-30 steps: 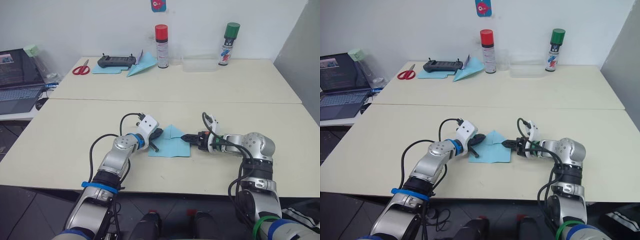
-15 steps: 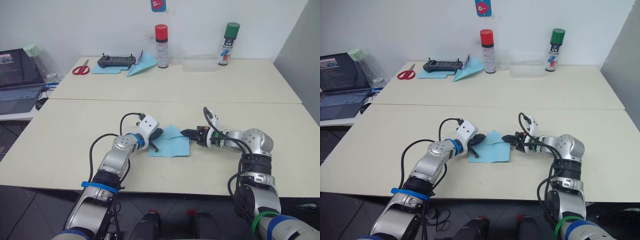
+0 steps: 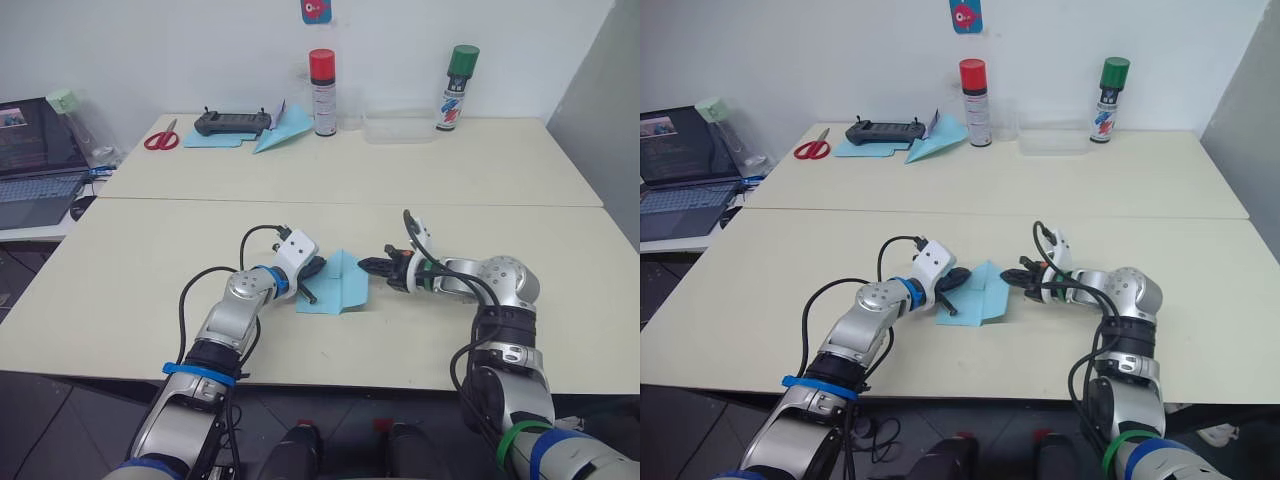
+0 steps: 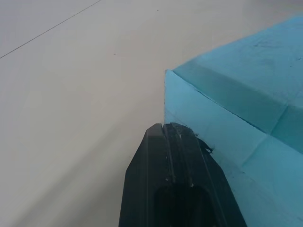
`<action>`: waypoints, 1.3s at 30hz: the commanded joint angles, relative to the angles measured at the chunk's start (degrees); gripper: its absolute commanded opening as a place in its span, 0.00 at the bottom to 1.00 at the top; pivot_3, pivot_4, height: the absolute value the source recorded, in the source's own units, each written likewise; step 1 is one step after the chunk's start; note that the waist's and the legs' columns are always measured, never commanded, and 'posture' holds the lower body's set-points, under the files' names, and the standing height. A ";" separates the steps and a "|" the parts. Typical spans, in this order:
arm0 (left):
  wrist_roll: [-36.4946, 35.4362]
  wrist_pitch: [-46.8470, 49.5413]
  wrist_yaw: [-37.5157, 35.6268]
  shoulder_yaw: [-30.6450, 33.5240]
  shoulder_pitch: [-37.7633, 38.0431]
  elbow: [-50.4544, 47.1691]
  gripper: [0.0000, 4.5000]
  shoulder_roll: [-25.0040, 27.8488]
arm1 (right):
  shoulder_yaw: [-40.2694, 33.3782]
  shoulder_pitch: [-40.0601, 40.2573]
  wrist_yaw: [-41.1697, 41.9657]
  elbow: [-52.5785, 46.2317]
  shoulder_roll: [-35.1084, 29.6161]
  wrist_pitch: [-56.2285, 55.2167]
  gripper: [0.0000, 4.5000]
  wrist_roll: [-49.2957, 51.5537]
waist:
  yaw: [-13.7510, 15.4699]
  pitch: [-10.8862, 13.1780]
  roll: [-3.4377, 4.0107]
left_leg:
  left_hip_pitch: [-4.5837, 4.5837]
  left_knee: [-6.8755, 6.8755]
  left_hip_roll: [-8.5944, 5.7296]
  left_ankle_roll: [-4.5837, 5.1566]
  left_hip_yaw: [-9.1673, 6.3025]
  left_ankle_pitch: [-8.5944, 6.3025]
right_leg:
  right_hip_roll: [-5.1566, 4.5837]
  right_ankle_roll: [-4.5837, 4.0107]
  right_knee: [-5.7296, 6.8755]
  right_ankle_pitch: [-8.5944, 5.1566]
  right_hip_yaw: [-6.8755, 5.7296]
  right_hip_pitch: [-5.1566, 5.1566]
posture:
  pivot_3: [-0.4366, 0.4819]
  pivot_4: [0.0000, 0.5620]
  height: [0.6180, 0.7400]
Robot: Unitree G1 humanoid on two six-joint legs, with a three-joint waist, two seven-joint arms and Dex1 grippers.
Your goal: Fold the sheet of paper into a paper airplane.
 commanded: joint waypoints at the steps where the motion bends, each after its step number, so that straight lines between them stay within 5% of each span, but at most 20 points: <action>1: 1.14 0.82 -1.34 -1.96 1.00 1.77 0.00 -0.38 | 0.92 -1.08 0.05 -0.36 0.83 -1.50 0.00 1.51 | 0.02 0.00 0.00 | 0.00 0.00 -0.02 0.00 0.00 0.00 | 0.00 0.00 0.00 0.00 0.00 0.00 | 0.48 0.27 1.00; 13: -0.77 7.69 -2.65 1.26 2.33 -2.34 0.00 3.74 | 5.67 -0.70 0.81 2.66 3.02 -8.48 0.00 0.97 | -0.50 0.01 0.01 | 0.00 -0.03 0.02 0.00 0.03 0.00 | 0.01 -0.01 0.00 0.00 0.02 -0.05 | 0.48 0.27 1.00; 16: -1.92 10.09 -3.35 2.18 2.89 -4.08 0.00 4.65 | 4.71 -0.66 1.23 2.50 3.58 -8.23 0.13 2.76 | -1.17 0.02 0.03 | 0.02 -0.07 0.04 -0.01 0.08 -0.01 | 0.03 -0.01 0.00 0.01 0.02 -0.08 | 0.48 0.27 1.00; 22: -1.84 10.17 -3.31 1.91 3.24 -3.78 0.00 4.82 | -0.49 -2.48 -1.31 5.28 5.71 -9.90 0.60 6.02 | -1.52 0.02 0.04 | 0.04 -0.10 0.07 -0.01 0.08 -0.01 | 0.04 -0.04 0.00 0.02 0.04 -0.09 | 0.48 0.27 1.00; 33: -1.68 9.59 -3.09 1.54 2.64 -2.85 0.00 4.29 | -1.25 -2.24 -4.08 6.86 6.84 -8.43 0.60 8.71 | -1.51 0.03 0.04 | 0.04 -0.10 0.06 -0.01 0.08 -0.01 | 0.04 -0.25 0.01 0.14 0.04 -0.08 | 0.48 0.27 1.00; 36: -1.41 9.26 -3.08 1.27 2.65 -2.62 0.00 4.32 | -1.40 -1.81 -4.79 8.28 7.48 -10.34 0.48 8.19 | -1.51 0.03 0.04 | 0.04 -0.10 0.06 -0.01 0.08 -0.01 | 0.04 -0.25 0.01 0.14 0.04 -0.08 | 0.48 0.27 1.00; 39: -1.40 9.16 -3.04 1.22 2.64 -2.56 0.00 4.28 | -1.63 -1.69 -5.47 9.49 8.15 -11.83 0.24 8.25 | -1.51 0.03 0.04 | 0.04 -0.10 0.06 -0.01 0.08 -0.01 | 0.04 -0.25 0.00 0.14 0.04 -0.08 | 0.48 0.27 1.00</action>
